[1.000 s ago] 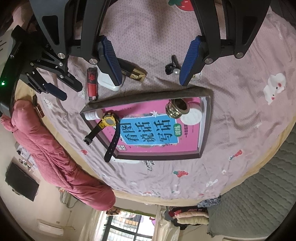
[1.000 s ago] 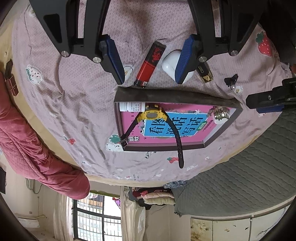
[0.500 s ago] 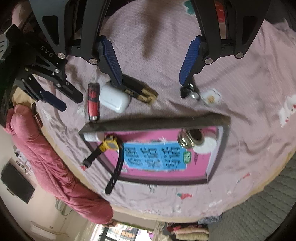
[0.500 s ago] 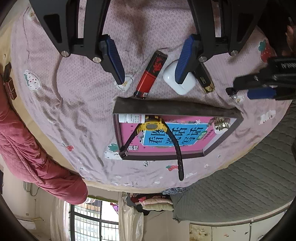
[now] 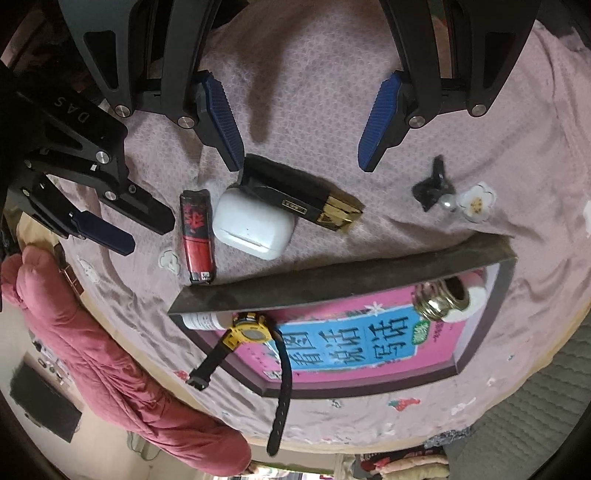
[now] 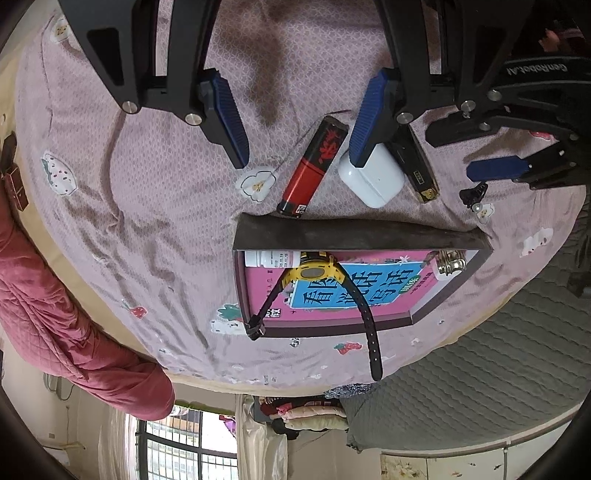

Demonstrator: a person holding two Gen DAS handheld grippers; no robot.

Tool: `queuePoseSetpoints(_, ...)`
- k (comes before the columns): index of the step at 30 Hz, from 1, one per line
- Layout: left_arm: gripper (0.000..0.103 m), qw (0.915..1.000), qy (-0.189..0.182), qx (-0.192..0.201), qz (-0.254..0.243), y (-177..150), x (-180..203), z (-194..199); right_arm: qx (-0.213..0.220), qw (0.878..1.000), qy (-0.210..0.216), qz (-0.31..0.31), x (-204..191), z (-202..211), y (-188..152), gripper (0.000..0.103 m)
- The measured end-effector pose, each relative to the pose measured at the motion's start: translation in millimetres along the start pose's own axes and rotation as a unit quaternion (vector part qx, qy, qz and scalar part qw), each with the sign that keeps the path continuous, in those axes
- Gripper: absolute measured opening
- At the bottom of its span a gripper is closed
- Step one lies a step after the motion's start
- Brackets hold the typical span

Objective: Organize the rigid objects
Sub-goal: 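Move both open tools toward the lighters and earbud case beside the tray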

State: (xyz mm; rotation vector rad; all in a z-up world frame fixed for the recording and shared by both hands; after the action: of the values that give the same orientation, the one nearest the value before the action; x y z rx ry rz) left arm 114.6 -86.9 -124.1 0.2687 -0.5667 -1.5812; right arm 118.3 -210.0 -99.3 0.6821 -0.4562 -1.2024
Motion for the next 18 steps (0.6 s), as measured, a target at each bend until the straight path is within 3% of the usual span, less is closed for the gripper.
queuePoseSetpoints(8,0.066,0.9995,-0.005,-0.012,0.030,4.8,9.9,-11.8,-0.002,1.000,0.001,-0.021,10.6,-1.7,-0.6,0.056)
queuePoseSetpoints(18,0.066,0.9977,0.046,-0.025,0.043,5.7,3.8,-30.8,-0.005,0.999,-0.001,-0.037,20.7,-3.4,0.1,0.056)
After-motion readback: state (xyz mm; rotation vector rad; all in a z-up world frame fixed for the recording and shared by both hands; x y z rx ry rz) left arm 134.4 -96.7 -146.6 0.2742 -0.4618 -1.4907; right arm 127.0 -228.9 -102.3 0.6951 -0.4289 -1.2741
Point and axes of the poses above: each gripper's, at about its wrist camera, not at the fingertips, and z roughly against the way its jaws point, x to its right, y to its top, the point moved 10 cm from there along -z, roughly the way its jaws point, and after that the axes turned 3 degrees about x, right-handed, at the moved point
